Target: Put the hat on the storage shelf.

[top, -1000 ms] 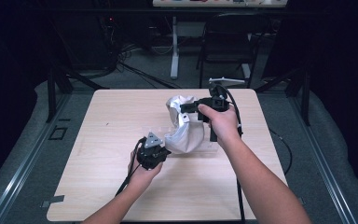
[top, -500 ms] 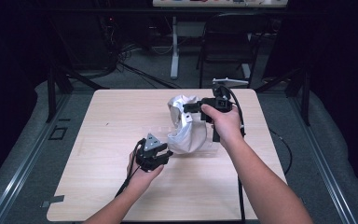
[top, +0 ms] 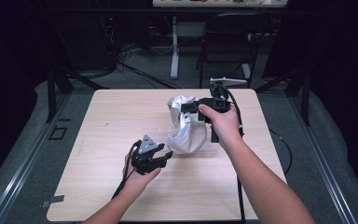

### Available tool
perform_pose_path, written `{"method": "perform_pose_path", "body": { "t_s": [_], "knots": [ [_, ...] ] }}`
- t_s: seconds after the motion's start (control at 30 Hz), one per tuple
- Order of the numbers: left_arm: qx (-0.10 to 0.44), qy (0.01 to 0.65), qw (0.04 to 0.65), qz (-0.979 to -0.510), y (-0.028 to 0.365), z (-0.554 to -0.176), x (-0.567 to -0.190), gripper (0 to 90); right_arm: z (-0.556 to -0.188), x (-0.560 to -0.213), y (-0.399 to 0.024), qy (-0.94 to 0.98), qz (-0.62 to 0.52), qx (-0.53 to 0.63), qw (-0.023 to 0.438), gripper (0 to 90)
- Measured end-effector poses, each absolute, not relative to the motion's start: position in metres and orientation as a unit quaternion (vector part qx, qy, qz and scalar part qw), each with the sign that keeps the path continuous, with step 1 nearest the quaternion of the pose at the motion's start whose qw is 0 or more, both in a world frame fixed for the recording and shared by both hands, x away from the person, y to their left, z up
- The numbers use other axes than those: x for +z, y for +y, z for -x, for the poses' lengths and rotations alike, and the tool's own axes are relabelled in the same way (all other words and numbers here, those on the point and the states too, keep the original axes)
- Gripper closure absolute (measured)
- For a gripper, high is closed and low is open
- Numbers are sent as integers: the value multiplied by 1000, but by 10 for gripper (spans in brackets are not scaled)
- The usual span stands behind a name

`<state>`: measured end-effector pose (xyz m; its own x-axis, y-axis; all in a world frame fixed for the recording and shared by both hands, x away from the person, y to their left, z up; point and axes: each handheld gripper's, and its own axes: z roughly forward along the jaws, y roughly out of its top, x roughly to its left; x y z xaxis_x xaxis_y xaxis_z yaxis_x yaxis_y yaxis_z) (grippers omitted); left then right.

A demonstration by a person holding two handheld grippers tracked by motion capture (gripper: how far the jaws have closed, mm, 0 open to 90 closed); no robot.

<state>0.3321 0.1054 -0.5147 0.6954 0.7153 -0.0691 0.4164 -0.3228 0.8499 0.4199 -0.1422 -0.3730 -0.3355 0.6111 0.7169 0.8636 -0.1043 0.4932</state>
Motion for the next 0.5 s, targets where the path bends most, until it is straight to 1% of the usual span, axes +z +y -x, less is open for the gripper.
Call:
{"method": "perform_pose_path", "body": {
  "t_s": [0.2, 0.47, 0.5],
  "knots": [
    [162, 349, 474, -792, 112, -327, -511, 488, -418, -369, -148, -665, 560, -481, 115, 625],
    [163, 353, 484, -784, 121, -323, -505, 477, -412, -361, -155, -673, 553, -483, 92, 566],
    [162, 353, 486, -783, 122, -322, -504, 471, -410, -360, -157, -677, 550, -481, 81, 544]
  ]
}}
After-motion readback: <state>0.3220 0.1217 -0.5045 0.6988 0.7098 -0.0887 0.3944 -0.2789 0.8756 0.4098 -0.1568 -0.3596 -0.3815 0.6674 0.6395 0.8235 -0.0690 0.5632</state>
